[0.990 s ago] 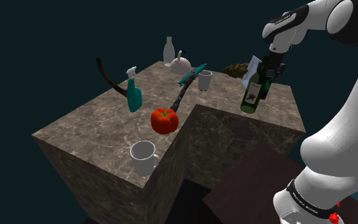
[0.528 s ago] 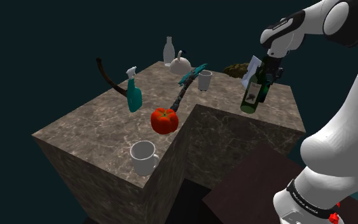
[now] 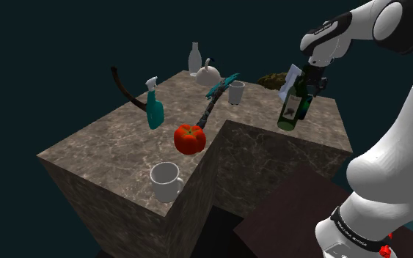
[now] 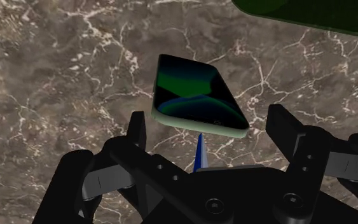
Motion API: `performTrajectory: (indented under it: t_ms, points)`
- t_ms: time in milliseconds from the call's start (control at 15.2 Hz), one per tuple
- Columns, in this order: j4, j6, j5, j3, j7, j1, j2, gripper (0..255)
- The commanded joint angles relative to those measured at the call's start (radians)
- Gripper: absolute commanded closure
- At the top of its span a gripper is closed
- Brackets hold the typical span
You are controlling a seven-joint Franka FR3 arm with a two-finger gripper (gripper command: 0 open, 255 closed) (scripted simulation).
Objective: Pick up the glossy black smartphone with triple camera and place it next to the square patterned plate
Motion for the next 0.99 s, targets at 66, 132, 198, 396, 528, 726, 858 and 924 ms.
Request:
performTrajectory:
  t_ms: [66,132,198,396,528,726,858,924]
  points:
    - [0.000,0.000,0.000,0.000,0.000,0.000,0.000,0]
    - [0.000,0.000,0.000,0.000,0.000,0.000,0.000,0]
    - [0.019,-0.030,-0.003,-0.001,0.002,0.001,-0.011,0]
    - [0.081,-0.116,-0.010,-0.003,0.007,0.002,-0.037,0]
    - [0.080,-0.116,-0.010,-0.003,0.007,0.002,-0.037,0]
    - [0.081,-0.116,-0.010,-0.003,0.007,0.002,-0.037,0]
    - [0.081,-0.116,-0.010,-0.003,0.007,0.002,-0.037,0]
    - [0.081,-0.116,-0.010,-0.003,0.007,0.002,-0.037,0]
